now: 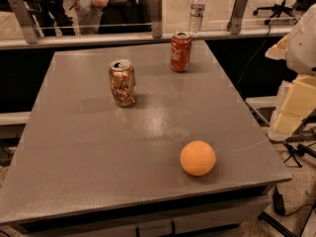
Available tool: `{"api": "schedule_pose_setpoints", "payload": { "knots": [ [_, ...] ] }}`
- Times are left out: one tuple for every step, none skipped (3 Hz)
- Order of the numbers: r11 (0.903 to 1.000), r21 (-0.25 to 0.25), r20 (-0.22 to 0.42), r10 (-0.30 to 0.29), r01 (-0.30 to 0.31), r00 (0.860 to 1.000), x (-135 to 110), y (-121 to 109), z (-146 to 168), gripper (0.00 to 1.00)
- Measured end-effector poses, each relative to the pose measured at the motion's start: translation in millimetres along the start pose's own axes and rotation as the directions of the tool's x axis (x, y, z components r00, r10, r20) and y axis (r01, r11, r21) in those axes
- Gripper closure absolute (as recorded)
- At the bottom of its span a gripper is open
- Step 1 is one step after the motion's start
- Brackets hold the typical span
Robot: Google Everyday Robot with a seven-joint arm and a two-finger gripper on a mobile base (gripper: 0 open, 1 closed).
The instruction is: Knock orange can over
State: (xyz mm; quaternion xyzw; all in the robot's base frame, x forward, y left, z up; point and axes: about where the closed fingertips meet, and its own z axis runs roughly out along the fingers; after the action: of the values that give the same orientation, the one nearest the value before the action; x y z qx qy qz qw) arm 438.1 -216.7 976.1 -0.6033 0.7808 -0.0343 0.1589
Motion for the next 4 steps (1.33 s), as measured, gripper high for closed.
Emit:
{"api": "schedule_pose_setpoints", "payload": {
  "knots": [
    [1.0,0.0,0.0,0.0,0.0,1.0,0,0,0,0.0],
    [0.9999,0.014,0.049,0.008,-0.009,0.999,-17,-12,3,0.0],
    [0.9995,0.017,0.129,0.025,-0.027,0.991,-45,-28,6,0.0],
    [0.9985,0.007,0.203,0.052,-0.054,0.978,-79,-40,16,0.0]
  ]
}}
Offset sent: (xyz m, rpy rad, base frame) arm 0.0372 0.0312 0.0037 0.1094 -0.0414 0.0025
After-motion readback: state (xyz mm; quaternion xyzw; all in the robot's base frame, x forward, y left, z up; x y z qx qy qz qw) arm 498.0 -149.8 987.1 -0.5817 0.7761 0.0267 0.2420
